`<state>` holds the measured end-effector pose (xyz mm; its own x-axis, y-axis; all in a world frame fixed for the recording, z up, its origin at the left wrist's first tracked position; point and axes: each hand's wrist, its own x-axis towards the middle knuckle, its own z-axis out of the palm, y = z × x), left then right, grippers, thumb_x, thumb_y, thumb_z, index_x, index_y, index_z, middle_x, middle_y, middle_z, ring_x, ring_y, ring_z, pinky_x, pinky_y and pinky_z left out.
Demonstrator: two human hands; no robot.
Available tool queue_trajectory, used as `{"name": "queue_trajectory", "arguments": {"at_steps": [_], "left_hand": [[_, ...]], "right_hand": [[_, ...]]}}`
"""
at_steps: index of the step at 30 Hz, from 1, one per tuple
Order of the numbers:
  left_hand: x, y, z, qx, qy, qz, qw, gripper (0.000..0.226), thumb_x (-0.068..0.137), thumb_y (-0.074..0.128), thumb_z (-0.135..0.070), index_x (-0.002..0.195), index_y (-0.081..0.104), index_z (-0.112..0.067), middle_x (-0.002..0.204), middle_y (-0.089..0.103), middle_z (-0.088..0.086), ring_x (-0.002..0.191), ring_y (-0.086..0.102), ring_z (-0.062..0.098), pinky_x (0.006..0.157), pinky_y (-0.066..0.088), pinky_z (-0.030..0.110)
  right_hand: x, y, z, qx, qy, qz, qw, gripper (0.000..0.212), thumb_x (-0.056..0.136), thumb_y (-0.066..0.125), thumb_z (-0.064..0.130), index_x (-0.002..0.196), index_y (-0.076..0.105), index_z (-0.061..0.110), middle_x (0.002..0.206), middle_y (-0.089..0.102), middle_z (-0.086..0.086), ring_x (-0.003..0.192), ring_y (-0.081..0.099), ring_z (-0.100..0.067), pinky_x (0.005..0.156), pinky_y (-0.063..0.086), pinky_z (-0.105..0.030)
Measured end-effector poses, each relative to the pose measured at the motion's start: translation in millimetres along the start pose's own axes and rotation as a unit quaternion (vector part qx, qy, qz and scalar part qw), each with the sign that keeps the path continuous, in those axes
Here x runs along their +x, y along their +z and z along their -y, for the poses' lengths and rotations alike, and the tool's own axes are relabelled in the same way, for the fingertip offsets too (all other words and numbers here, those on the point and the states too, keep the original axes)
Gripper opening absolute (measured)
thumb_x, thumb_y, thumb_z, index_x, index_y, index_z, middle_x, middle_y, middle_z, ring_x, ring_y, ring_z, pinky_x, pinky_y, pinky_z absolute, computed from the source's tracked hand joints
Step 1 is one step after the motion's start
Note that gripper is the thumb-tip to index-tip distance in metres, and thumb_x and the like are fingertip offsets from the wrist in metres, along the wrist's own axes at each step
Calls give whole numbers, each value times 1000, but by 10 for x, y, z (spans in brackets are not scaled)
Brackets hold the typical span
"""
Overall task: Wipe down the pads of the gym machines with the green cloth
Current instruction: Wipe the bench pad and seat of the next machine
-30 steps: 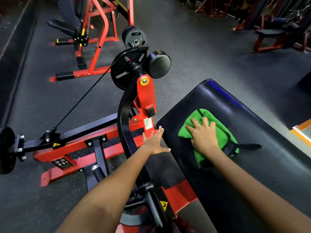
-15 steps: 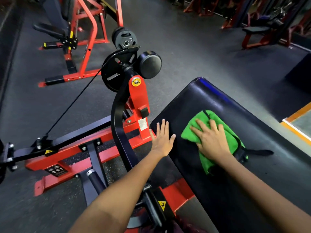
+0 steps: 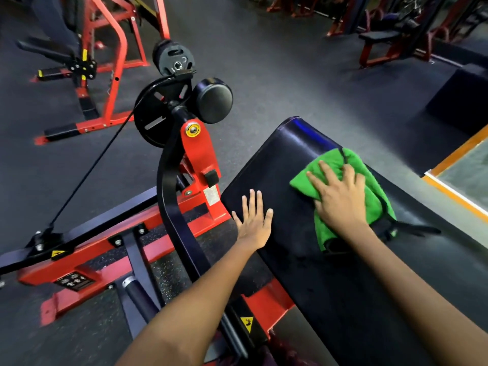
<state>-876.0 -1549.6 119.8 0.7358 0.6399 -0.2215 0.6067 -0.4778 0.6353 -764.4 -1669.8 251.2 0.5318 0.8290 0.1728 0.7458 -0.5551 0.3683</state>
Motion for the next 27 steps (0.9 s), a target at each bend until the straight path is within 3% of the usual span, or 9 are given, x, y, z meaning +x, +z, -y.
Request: {"name": "queue_trajectory", "arguments": {"at_steps": [4,7,9,11,14,16,20,25,27], "left_hand": [[-2,-22,-11,29,-3,7,1000,60,103,15,-44,148,-19,-25,154,-28,-10,143,-24,15,112,-9,58],[21,-59,0,40,-4,22,999,60,103,15,-44,148,-19,-26,153,-30,-11,143,-25,14,111,-10,59],[15,-61,-29,34,-9,14,999,61,103,18,-42,149,-17,-24,154,-28,-10,143,-24,15,111,-12,57],[14,-39,-111,9,-22,-18,1000,62,103,24,-39,151,-11,-20,157,-23,-6,145,-20,18,112,-13,55],[3,42,-268,-20,-14,-83,996,74,95,18,-55,152,-3,-13,159,-17,0,146,-17,20,114,-11,50],[0,90,-323,-24,23,-113,993,83,81,-1,-62,151,-5,-17,157,-20,-2,146,-17,20,114,-10,49],[53,162,-268,-22,42,-121,992,74,77,-9,-61,142,-19,-27,148,-28,-13,144,-19,15,115,-9,50],[67,226,-224,-8,45,-148,988,78,78,-15,-71,143,-17,-28,150,-24,-13,144,-18,12,115,-8,49],[70,257,-224,-8,47,-166,985,71,83,-5,-62,144,-12,-27,152,-19,-12,143,-16,12,115,-6,49]], "right_hand": [[-80,100,25,-38,-212,44,976,64,46,84,36,108,71,35,122,65,3,104,59,-38,81,48,-46],[-261,55,-151,4,-262,74,962,57,50,71,38,106,70,41,126,62,12,113,57,-37,88,44,-55],[-344,-8,-150,36,-199,94,975,57,66,44,55,117,64,41,142,46,16,135,35,-36,103,23,-62],[-422,-44,5,98,-57,56,992,68,75,28,70,113,68,30,143,48,6,138,29,-40,106,12,-62],[-506,63,215,87,32,18,996,81,70,44,80,131,56,28,144,44,-13,132,28,-54,102,8,-69],[-533,197,201,47,7,18,999,92,61,64,76,141,42,37,150,35,-14,135,21,-55,100,10,-74],[-356,189,-49,24,-3,-5,1000,93,54,79,62,138,46,39,147,41,-14,132,30,-52,97,15,-74],[115,49,-164,-1,14,44,999,87,71,9,89,145,23,46,157,22,-7,141,18,-44,99,12,-68],[24,80,-125,-10,-9,49,999,82,77,9,82,142,37,42,153,32,-7,137,29,-42,97,19,-66]]}}
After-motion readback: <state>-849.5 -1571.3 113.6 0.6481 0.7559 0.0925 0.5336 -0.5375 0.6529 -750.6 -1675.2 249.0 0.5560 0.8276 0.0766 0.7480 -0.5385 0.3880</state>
